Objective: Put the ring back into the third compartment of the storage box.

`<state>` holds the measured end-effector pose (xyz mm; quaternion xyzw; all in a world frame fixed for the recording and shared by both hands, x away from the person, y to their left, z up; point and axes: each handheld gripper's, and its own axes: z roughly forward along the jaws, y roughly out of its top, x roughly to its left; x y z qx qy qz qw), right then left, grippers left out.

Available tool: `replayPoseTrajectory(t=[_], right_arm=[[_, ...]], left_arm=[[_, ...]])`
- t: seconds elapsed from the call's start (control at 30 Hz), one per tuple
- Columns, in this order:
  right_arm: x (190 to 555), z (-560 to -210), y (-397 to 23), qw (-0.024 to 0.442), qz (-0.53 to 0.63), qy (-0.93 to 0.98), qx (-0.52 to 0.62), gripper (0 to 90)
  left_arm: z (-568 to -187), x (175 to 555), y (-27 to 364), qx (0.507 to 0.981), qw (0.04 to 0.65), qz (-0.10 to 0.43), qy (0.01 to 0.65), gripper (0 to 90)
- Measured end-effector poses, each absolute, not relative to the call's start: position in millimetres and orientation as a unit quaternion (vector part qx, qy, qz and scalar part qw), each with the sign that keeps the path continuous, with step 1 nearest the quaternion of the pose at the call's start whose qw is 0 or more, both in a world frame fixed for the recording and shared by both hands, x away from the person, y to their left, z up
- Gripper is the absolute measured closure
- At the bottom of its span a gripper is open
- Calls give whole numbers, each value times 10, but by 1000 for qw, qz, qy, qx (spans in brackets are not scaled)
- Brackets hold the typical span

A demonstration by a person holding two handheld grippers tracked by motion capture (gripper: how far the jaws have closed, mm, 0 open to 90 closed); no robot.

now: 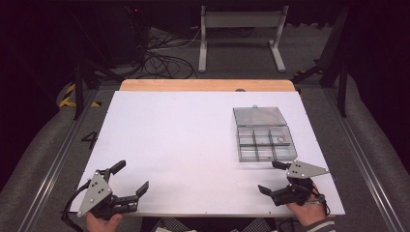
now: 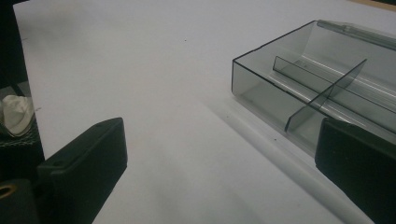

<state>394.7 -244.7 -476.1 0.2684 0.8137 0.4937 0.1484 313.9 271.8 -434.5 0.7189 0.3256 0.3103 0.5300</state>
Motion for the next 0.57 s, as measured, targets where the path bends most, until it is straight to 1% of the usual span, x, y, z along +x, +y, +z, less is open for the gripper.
replayPoseTrajectory(t=[0.2, 0.57], right_arm=[[3949, -4742, -2439, 155, 474, 824, 269, 31], [3941, -4729, -2458, 155, 480, 821, 269, 31]], left_arm=[[-4349, 3144, 2716, 721, 527, 311, 326, 78], [-4357, 3155, 2716, 721, 527, 307, 328, 78]])
